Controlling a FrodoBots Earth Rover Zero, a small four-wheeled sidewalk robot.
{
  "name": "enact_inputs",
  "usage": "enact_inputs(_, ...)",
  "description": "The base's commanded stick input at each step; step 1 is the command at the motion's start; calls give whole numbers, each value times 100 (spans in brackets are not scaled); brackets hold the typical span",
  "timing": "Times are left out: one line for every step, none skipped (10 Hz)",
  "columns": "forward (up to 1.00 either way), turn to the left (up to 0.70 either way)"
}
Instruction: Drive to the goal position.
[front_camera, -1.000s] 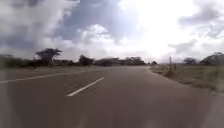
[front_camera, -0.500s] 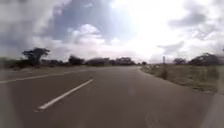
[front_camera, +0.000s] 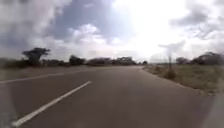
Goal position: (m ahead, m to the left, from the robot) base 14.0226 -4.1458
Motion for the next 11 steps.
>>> enact_inputs(100, 0)
enact_inputs(100, 0)
enact_inputs(100, 0)
enact_inputs(100, 0)
enact_inputs(100, 0)
enact_inputs(100, 0)
enact_inputs(100, 0)
enact_inputs(100, 0)
enact_inputs(100, 0)
enact_inputs(100, 0)
enact_inputs(100, 0)
